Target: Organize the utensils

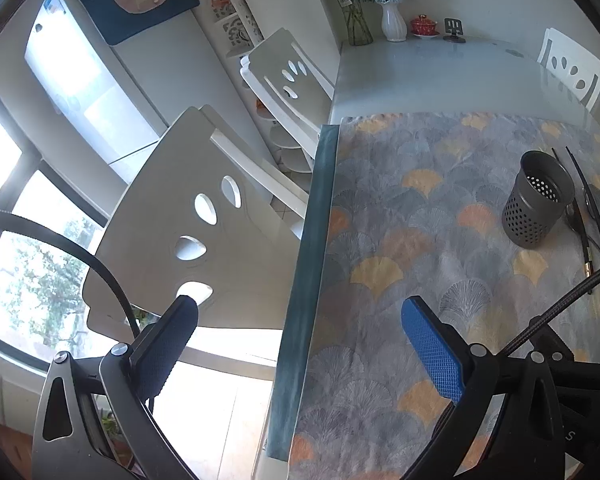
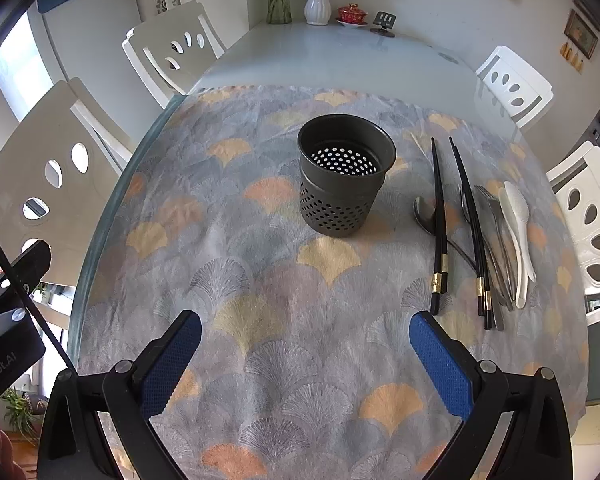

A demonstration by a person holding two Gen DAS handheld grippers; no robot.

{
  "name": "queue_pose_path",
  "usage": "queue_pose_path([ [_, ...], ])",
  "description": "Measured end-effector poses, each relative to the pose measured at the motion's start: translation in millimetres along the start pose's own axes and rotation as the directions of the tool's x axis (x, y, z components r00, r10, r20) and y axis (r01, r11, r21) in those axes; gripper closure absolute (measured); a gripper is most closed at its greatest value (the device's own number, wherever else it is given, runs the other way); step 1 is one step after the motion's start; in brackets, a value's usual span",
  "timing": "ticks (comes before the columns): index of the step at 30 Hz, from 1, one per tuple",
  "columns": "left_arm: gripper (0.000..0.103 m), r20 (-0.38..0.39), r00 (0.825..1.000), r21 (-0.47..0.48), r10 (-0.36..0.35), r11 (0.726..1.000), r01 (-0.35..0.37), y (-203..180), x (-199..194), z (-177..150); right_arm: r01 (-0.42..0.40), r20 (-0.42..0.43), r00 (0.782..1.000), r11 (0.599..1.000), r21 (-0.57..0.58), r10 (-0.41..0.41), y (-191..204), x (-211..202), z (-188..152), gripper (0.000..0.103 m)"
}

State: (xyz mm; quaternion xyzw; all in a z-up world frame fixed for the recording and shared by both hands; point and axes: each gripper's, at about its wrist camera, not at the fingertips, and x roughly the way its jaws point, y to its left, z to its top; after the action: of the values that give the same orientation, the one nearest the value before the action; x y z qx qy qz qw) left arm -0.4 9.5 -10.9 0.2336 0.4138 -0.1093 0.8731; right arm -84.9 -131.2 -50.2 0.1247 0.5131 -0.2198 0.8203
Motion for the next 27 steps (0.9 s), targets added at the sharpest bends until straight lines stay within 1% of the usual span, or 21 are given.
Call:
queue_pose_path([
  [8,0.001,0.003,1.0,0.006,0.002,1.0,-0.003,-5,-2,-1,0.024,-0.004,1.0,1.0,-0.002,-0.024,-5,0,-2,0.0],
  [11,0.001,-0.01,1.0,0.009,-0.012,1.0,0.012,-8,2,-1,0.03,-0.014,0.999,1.0,0.0,-0.03,-9,2,-4,0.0],
  [15,0.001,-0.01,1.0,0.019,-0.027,0.999,0.028,-16,3,-1,0.074,-0.002,0.997,0.997,0.006,-0.074,-19,1,-5,0.0],
  [18,0.001,-0.006,0.999,0.035,-0.04,0.999,0.04,-25,2,1,0.105,0.0,0.994,0.994,0.035,-0.105,-34,0,-6,0.0],
  [21,0.001,0.007,0.999,0.052,-0.042,0.998,0.042,-34,-2,6,0.107,-0.012,0.994,0.992,0.068,-0.107,-45,2,-7,0.0],
  [22,0.001,-0.002,0.998,0.045,-0.066,0.997,0.066,-36,-4,7,0.107,-0.016,0.994,0.991,0.078,-0.106,-49,3,-7,0.0],
  [24,0.001,-0.002,1.0,0.086,-0.024,0.996,0.025,-40,-4,9,0.102,-0.019,0.995,0.991,0.086,-0.1,-52,4,-8,0.0],
  [26,0.001,-0.001,1.0,0.096,-0.027,0.995,0.027,-43,-5,10,0.095,-0.022,0.995,0.992,0.083,-0.094,-52,4,-9,0.0],
  [27,0.001,-0.007,1.0,0.11,-0.013,0.994,0.013,-44,-4,10,0.092,-0.025,0.996,0.993,0.08,-0.09,-51,5,-9,0.0],
])
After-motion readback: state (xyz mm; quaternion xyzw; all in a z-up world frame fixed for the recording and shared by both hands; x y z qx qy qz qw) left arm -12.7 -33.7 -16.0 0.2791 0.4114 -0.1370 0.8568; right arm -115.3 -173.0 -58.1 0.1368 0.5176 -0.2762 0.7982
